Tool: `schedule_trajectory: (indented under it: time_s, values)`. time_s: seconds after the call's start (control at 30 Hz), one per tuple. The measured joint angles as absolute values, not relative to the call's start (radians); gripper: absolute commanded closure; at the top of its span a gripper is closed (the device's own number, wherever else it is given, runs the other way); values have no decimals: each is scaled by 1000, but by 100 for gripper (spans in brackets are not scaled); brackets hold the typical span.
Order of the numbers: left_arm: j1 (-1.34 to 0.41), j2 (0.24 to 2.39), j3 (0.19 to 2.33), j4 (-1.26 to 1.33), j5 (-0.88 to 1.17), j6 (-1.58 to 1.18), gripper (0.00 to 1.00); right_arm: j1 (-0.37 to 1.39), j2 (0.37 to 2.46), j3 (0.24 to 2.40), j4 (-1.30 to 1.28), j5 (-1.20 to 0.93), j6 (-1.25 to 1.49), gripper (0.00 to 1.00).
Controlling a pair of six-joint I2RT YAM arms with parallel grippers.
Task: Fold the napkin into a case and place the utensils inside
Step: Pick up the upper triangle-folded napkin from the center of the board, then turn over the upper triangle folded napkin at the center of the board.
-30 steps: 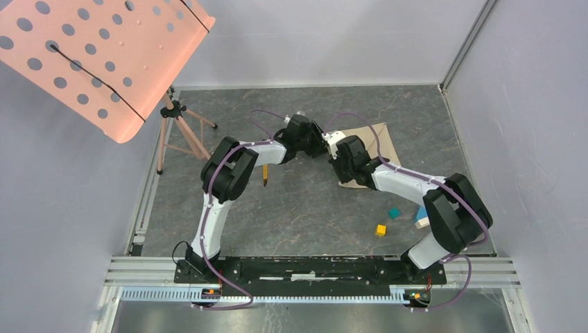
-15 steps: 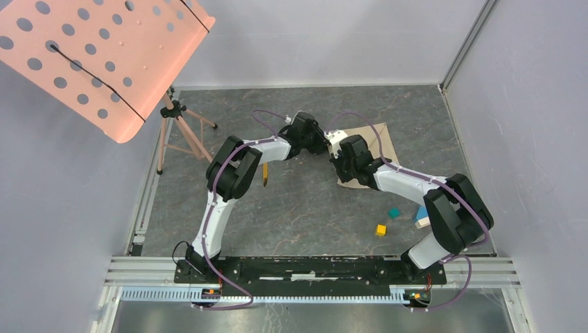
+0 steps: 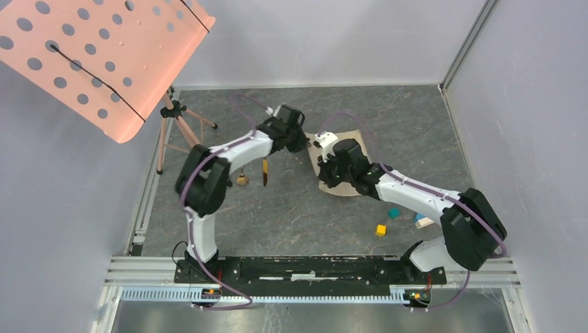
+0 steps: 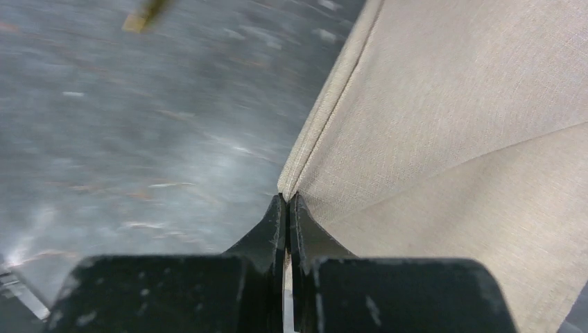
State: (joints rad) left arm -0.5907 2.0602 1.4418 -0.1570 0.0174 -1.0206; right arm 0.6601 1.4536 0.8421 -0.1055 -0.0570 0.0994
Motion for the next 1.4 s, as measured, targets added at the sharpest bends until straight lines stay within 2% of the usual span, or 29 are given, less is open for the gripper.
schedule_trajectory:
  time_s: [0.13,0.27,0.4,0.53,0.63,0.73,0.87,0.97,1.03,1.07,1.27,1.4]
  values:
    - [-567,1739,1403,-415,-82,-914,98,779,1401,850,2,-172,216,99]
    - [-569,1454,1421,-575,-189,-782,98,809,1355,850,215,-358,376,99]
    - [-606,1409,1544,-673,-282,-674,98,776,1287,784,466,-486,530,99]
    - [-685,1561,1656,-716,-312,-620,98,667,1264,560,780,-570,718,100]
    - [-725,1798,1752,-743,-311,-584,98,538,1322,396,911,-614,810,100]
    - [-748,2078,1904,-773,-284,-554,98,418,1419,327,907,-657,801,100]
    - [-770,2377,2113,-796,-224,-522,97,303,1509,328,772,-682,673,100]
    - [-780,2459,2186,-798,-183,-506,79,234,1526,344,643,-704,564,97]
    - [-780,2461,2204,-797,-168,-500,61,201,1527,357,579,-714,509,88]
    - [-778,2461,2217,-780,-179,-493,56,186,1527,364,535,-730,484,84]
    - [-731,2428,2238,-693,-144,-469,31,132,1451,385,270,-733,350,46]
    - [-711,2247,2045,-658,-110,-463,23,116,1324,395,157,-664,277,40]
